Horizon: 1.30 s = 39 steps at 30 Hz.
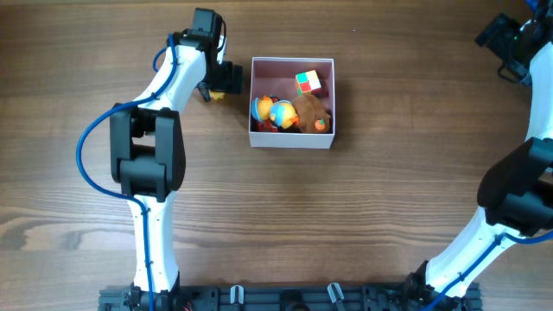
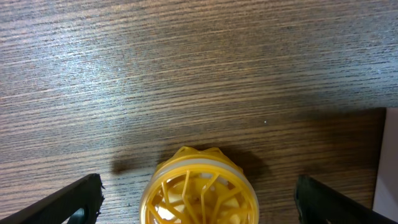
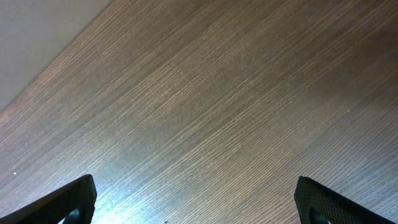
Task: Pack container
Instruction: 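Lift the yellow toy over the box and drop it inside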
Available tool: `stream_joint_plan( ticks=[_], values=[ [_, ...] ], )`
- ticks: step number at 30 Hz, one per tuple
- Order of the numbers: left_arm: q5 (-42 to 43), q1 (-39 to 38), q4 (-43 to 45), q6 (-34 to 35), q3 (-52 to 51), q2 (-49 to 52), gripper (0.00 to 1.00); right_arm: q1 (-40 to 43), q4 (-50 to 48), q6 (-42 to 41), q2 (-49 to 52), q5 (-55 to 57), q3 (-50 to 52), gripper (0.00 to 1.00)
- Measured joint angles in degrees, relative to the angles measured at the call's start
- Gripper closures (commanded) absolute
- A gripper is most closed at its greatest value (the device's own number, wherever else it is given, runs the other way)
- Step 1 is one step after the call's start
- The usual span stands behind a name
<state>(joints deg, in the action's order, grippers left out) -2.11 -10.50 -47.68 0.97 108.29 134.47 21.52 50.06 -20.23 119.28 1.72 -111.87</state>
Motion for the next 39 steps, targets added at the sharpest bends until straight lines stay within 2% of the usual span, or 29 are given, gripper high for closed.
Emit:
stream_joint_plan(
  ticks=[13, 14, 16, 18, 20, 22, 24, 26, 29, 35, 39],
  values=[
    [0.0, 0.0, -2.8, -0.3, 0.0, 0.8, 0.00, 0.0, 0.0, 0.0, 0.0, 0.0, 0.0, 0.00],
    [0.0, 0.0, -2.8, -0.3, 0.0, 0.8, 0.04, 0.0, 0.0, 0.0, 0.0, 0.0, 0.0, 0.00],
    [0.0, 0.0, -2.8, -0.5, 0.0, 0.8, 0.24, 0.0, 0.0, 0.0, 0.0, 0.0, 0.0, 0.00],
    [0.0, 0.0, -2.6, -0.7, 0.0, 0.8, 0.38, 0.0, 0.0, 0.0, 0.0, 0.0, 0.0, 0.00],
    [0.0, 0.0, -2.3, -0.9, 0.0, 0.8, 0.41, 0.0, 0.0, 0.0, 0.0, 0.0, 0.0, 0.00],
    [0.0, 0.0, -2.0, -0.9, 0.0, 0.8, 0.50, 0.0, 0.0, 0.0, 0.0, 0.0, 0.0, 0.00],
    [0.0, 0.0, -2.0, -0.7, 0.0, 0.8, 0.53, 0.0, 0.0, 0.0, 0.0, 0.0, 0.0, 0.00],
    [0.0, 0.0, -2.0, -0.9, 0.5, 0.9, 0.61, 0.0, 0.0, 0.0, 0.0, 0.0, 0.0, 0.00],
    [-0.2, 0.0, -2.0, -0.9, 3.1, 1.0, 0.58, 0.0, 0.0, 0.0, 0.0, 0.0, 0.0, 0.00],
    [-1.1, 0.0, -3.2, -0.9, 6.9, 1.0, 0.61, 0.0, 0.0, 0.0, 0.0, 0.0, 0.0, 0.00],
    [-0.9, -0.1, -4.3, -0.9, 14.3, -1.4, 0.61, 0.0, 0.0, 0.0, 0.0, 0.0, 0.0, 0.00]
  ],
)
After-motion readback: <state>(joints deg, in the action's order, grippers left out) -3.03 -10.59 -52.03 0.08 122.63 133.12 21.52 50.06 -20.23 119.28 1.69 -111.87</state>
